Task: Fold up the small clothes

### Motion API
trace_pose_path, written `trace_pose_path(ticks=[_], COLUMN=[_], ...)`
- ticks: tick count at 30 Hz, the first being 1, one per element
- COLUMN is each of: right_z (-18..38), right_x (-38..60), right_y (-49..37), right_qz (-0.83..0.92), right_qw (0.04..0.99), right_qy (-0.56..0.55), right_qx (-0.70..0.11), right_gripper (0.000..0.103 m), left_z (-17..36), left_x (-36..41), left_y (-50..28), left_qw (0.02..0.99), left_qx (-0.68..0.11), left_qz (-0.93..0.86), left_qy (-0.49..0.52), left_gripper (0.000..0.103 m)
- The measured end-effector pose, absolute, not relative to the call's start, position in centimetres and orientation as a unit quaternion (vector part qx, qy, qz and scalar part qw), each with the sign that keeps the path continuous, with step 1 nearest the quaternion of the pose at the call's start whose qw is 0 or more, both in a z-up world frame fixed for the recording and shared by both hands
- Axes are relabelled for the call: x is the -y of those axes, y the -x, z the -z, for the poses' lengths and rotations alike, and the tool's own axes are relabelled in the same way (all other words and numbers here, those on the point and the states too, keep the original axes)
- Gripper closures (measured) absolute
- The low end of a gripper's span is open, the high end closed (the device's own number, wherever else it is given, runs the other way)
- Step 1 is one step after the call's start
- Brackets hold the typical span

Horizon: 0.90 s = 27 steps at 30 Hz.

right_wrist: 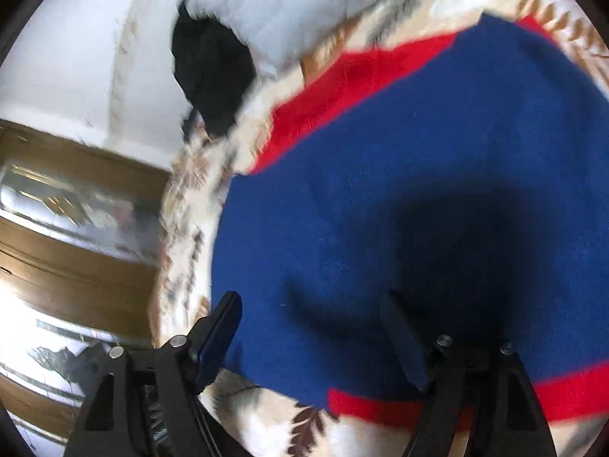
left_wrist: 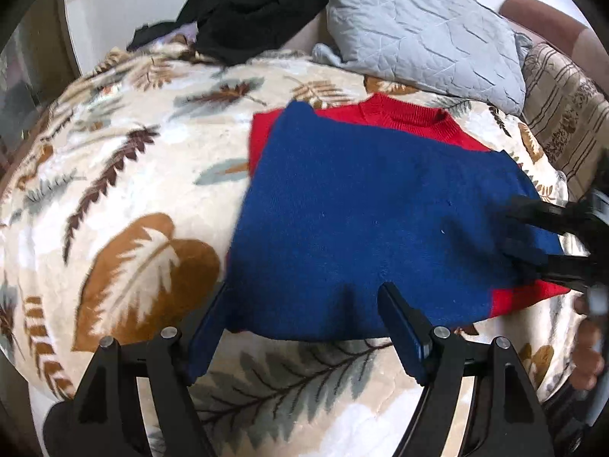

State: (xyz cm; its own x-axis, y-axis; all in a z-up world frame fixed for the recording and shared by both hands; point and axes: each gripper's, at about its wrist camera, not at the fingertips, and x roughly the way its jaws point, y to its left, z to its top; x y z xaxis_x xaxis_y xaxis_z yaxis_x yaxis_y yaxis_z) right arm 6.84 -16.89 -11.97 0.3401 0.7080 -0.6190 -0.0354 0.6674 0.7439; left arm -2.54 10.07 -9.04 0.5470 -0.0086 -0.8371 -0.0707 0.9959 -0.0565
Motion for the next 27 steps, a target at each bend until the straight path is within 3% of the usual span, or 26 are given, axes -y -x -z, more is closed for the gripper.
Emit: trace_pose_path(ticks=[4,8,12,19,20,21,22,23,27], right_z=[10.6,13.7,15.1,14.9,15.2,15.6,16.2,16.0,11.7], right_x=[20.4,24.4,28.4,28.8,29.0,29.7,30.0,30.0,28.9], right_y=[-1.3,3.5,3.9,1.0,0.5,0.5,0.4,0.4,2.1], right_qz=[-0.252,-0.191,-0.138,-0.074,-0.061,-0.048,-0.043,-0.054,-0.048], right_qw=[0.761,0.751,0.744,0.762,0.765,0.759,0.746,0.749,0.817], right_qy=[-0.356,-0.404,-0.466,-0.481,-0.472,-0.474,-0.487,-0.478,-0.384], right_qx=[-0.481,-0.487,-0.458,-0.428,-0.434,-0.444,-0.452,-0.455,-0.428], right_gripper=[0.024,0.024,0.024,0.025,0.041,0.075,0.088,0.093,0.094], left_z=[9.0,9.0,8.9,9.2,9.4,9.5,9.5,9.4,8.6], left_x=[-10.7,-9.4,-7.1,-5.6,-5.5,-5.5,-5.4,-5.3,-5.6], left_y=[2.3,1.8,1.2,0.3,0.2,0.1,0.0,0.0,-0.4], left_qw=[0.878,0.879,0.882,0.878,0.876,0.875,0.876,0.877,0.892], left_qx=[-0.474,-0.471,-0.468,-0.477,-0.480,-0.482,-0.481,-0.478,-0.451], left_qz=[-0.024,-0.013,0.005,0.008,0.007,0.007,0.007,0.006,-0.001], left_qy=[0.068,0.069,0.050,0.049,0.048,0.046,0.044,0.040,0.043], left_gripper=[0.024,0.024,0.024,0.024,0.024,0.024,0.024,0.024,0.024])
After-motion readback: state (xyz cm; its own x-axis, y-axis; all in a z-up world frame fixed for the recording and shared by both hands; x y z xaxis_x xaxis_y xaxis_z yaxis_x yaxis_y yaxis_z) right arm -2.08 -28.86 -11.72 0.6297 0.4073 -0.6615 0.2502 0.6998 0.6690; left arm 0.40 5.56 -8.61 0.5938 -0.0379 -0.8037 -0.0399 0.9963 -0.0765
